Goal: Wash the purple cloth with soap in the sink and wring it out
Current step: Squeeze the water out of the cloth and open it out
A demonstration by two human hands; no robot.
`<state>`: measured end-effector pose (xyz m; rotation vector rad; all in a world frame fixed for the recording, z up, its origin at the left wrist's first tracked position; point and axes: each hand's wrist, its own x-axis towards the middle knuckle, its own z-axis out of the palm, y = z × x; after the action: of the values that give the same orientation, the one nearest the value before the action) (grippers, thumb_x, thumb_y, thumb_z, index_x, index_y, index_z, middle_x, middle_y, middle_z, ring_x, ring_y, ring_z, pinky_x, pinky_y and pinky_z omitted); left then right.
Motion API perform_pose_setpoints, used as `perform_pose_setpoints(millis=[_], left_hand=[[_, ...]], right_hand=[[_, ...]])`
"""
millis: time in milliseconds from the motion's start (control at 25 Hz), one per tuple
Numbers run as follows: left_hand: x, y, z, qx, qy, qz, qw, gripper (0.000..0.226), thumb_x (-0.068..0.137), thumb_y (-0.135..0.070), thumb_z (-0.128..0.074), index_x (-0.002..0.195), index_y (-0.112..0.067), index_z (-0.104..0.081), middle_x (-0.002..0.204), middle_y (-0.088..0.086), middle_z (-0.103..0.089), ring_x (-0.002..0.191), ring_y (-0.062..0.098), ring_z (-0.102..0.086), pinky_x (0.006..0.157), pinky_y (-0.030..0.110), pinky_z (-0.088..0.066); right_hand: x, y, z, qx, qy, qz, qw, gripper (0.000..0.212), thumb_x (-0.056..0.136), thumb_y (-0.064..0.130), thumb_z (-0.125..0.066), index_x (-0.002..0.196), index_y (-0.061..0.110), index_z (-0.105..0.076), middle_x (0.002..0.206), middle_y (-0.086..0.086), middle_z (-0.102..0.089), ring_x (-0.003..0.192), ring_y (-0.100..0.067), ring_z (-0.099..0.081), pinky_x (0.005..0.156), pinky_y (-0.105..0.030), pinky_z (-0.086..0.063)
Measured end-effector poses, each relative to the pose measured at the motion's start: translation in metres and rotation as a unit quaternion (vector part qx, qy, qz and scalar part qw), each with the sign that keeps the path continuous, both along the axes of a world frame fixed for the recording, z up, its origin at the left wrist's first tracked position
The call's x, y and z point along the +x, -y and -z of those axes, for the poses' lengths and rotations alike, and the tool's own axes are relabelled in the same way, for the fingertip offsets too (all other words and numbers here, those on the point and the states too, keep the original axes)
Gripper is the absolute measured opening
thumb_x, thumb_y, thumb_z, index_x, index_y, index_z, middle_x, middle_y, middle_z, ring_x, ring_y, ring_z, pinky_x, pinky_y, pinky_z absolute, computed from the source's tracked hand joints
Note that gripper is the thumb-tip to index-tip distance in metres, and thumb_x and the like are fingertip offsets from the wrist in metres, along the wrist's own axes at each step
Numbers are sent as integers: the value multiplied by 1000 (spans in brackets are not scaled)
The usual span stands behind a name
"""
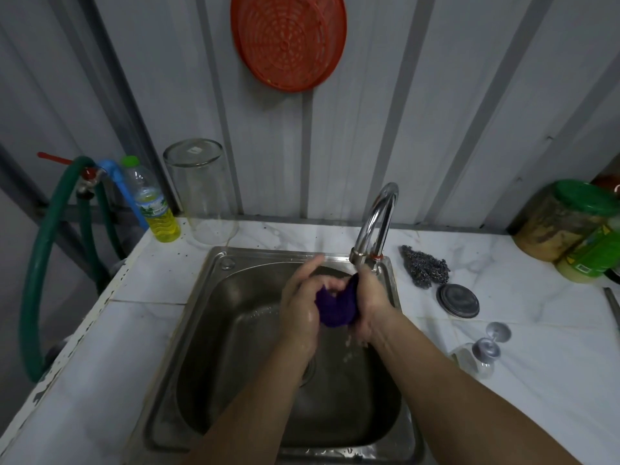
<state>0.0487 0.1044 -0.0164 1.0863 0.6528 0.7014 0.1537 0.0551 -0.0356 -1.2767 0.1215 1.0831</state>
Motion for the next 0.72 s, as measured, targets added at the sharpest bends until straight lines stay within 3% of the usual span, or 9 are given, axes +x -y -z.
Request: perform_pose_setpoints(millis=[120, 200, 280, 400, 480, 600, 720], left_hand=[[-16, -19, 10, -196, -64, 129, 970, 39, 93, -6, -56, 130, -14, -64, 121, 17, -71, 107, 33, -70, 89, 49, -58], [-32, -32, 10, -208, -104, 291, 928, 31, 94, -2, -53, 121, -4, -68, 124, 25, -69, 108, 40, -71, 87, 54, -59], [-37, -30, 9, -181, -119, 394, 893, 27, 89, 6, -56, 111, -1, -71, 117, 23, -72, 99, 34, -75, 78, 41, -63], [-30, -13, 15, -225, -121, 411, 875, 25, 81, -13, -75, 106, -8, -73, 93, 13, -77, 76, 19, -72, 62, 27, -58], [-19, -5, 27, -128, -178, 376, 900, 30, 68, -24, -84, 93, -13, -72, 70, 5, -72, 59, 14, -64, 50, 25, -50], [-9, 4, 47, 74, -316, 285, 902, 41, 53, -35, -74, 88, -16, -68, 52, 2, -64, 44, 16, -58, 45, 29, -44], [1, 12, 65, 174, -347, 233, 892, 39, 54, -41, -72, 91, -31, -61, 58, -7, -66, 55, 11, -65, 49, 24, -48]], right_hand=[[7, 7, 0, 49, 79, 40, 995, 40, 91, 46, -59, 65, 16, -66, 65, -7, -62, 59, -26, -62, 65, -38, -54], [5, 14, 2, 80, 129, 13, 988, 32, 85, 31, -61, 56, 17, -64, 68, -12, -65, 64, -30, -68, 64, -40, -56], [-1, 16, -1, 112, 155, -33, 981, 35, 89, 28, -60, 55, 19, -65, 73, -17, -70, 68, -33, -72, 63, -41, -59], [-8, 10, -14, 105, 212, -77, 969, 41, 94, 40, -58, 57, 22, -64, 61, -8, -65, 59, -29, -69, 60, -40, -58], [-8, 6, -19, 81, 259, -85, 959, 45, 96, 42, -56, 56, 22, -60, 53, -5, -58, 49, -24, -62, 51, -34, -54], [-12, 5, -15, 12, 295, -85, 952, 49, 102, 37, -51, 57, 18, -56, 49, -3, -54, 43, -22, -55, 46, -31, -50], [-15, 1, -3, -118, 367, -73, 920, 48, 104, 41, -47, 64, 16, -57, 50, 1, -59, 51, -18, -61, 59, -29, -48]])
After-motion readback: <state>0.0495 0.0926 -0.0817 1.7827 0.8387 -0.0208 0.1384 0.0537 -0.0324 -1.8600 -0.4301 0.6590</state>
